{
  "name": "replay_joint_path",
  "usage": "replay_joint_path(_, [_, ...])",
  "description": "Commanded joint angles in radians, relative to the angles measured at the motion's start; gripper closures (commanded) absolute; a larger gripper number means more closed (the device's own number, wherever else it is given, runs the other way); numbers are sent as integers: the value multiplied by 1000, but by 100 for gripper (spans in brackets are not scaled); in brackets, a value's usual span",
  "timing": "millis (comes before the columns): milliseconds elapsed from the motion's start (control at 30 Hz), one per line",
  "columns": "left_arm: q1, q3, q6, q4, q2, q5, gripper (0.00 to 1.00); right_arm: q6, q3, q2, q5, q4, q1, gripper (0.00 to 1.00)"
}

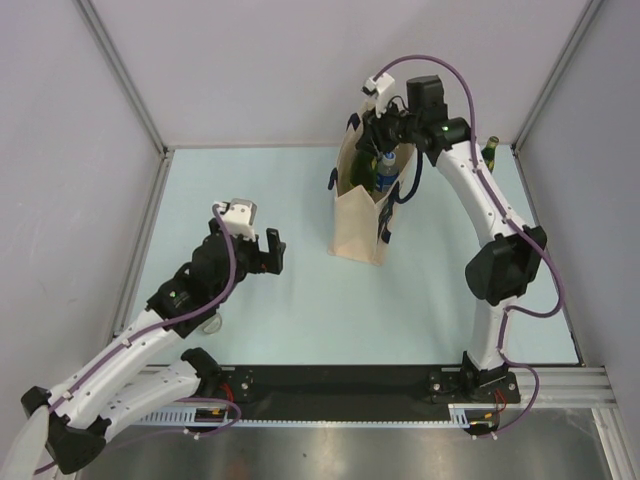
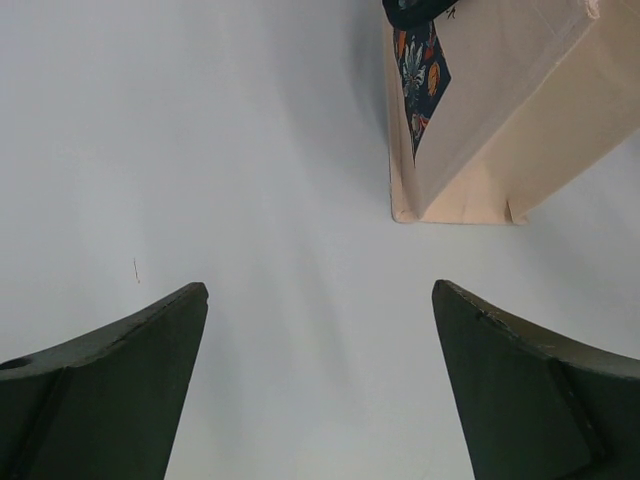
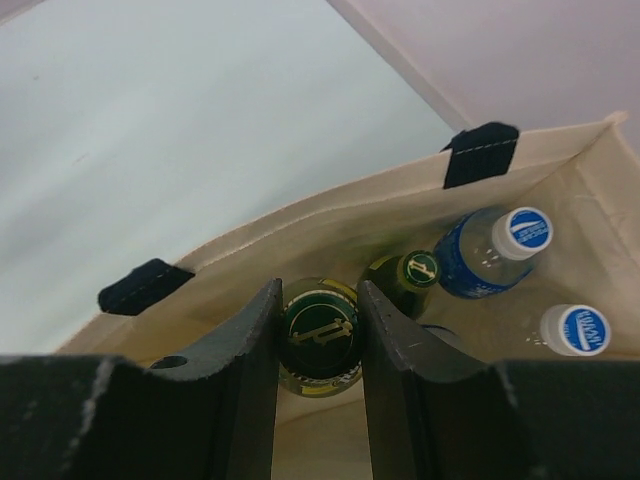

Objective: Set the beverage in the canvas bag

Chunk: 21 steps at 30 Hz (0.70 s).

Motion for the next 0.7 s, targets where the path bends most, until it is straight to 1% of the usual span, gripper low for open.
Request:
replay_joint_path(0, [10, -8, -18, 5, -20, -6, 0, 8, -31, -12, -22, 200, 13, 100])
replay_joint_path(167, [16, -15, -21, 9, -14, -5, 0, 5, -142, -4, 3, 302, 30, 100])
replay_joint_path(467, [27, -29, -15, 20, 0, 9, 0, -10, -268, 0, 9, 448, 40, 100])
replay_joint_path(667, [39, -34, -10, 28, 4, 17, 0, -55, -359, -11, -3, 533, 38, 100])
